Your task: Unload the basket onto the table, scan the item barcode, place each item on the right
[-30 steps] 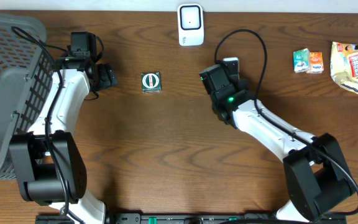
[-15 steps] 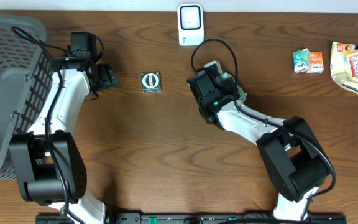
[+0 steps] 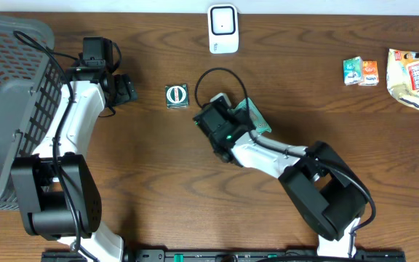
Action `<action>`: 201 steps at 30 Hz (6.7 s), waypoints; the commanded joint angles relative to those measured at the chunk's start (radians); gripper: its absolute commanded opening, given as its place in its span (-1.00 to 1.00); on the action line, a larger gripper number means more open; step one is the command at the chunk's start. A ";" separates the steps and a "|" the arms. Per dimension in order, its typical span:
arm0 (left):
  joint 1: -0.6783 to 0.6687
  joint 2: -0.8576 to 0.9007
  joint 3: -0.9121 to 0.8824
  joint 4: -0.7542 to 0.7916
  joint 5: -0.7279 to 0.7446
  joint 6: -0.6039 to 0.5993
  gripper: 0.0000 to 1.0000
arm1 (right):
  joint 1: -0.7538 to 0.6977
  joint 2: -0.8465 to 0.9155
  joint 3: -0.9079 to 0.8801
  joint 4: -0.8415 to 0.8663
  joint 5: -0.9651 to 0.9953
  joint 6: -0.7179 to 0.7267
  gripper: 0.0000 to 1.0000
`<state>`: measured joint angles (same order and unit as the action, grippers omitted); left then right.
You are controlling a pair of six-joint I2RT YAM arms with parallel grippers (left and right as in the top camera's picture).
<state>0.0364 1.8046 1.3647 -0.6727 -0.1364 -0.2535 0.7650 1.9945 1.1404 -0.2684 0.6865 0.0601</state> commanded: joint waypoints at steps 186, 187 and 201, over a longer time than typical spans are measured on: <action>0.000 0.000 -0.006 0.000 -0.005 0.013 0.95 | -0.916 0.244 0.909 -0.519 -0.293 -0.207 -0.94; 0.000 0.000 -0.006 0.000 -0.005 0.013 0.95 | -0.929 0.244 0.902 -0.523 -0.293 -0.207 -0.77; 0.000 0.000 -0.006 0.000 -0.005 0.013 0.95 | -0.964 0.208 0.854 -0.544 -0.304 -0.206 0.73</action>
<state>0.0364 1.8046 1.3647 -0.6724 -0.1364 -0.2535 -0.2264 2.2379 1.9987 -0.8139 0.3786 -0.1452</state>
